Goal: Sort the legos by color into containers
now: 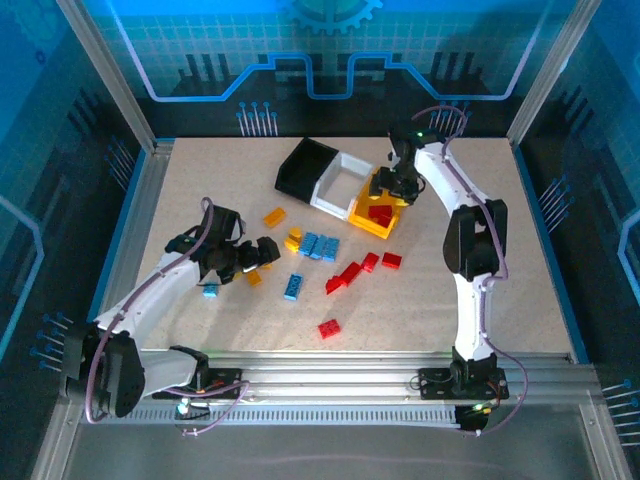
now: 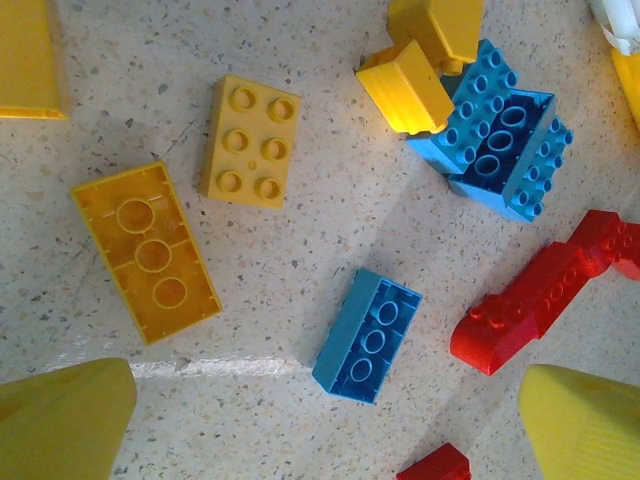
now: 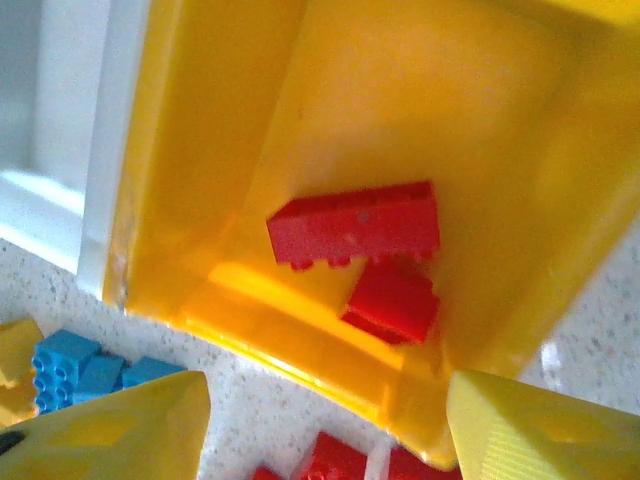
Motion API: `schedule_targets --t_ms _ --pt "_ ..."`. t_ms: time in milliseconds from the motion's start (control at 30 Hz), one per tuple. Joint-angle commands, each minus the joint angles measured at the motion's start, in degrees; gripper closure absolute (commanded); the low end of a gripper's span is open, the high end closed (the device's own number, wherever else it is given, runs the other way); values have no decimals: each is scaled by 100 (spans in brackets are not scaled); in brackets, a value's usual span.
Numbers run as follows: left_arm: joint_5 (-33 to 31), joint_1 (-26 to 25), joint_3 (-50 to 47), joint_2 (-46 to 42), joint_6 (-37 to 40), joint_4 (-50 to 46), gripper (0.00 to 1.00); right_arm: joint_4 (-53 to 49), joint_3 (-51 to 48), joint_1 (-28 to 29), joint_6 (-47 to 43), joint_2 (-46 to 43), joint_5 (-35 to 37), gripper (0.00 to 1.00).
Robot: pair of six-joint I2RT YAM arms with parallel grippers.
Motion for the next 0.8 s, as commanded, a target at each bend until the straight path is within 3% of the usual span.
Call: schedule_targets --t_ms 0,433,600,767 --pt "173 60 -9 -38 -119 16 1 -27 -392 -29 35 -748 -108 31" --pt "262 44 -447 -319 -437 268 1 638 -3328 301 330 -2682 -59 16" --pt "315 35 -412 -251 -487 337 1 1057 -4211 335 584 -2993 -101 17" --pt "308 9 -345 -208 -507 350 1 1370 -4442 407 688 -2801 -89 21"
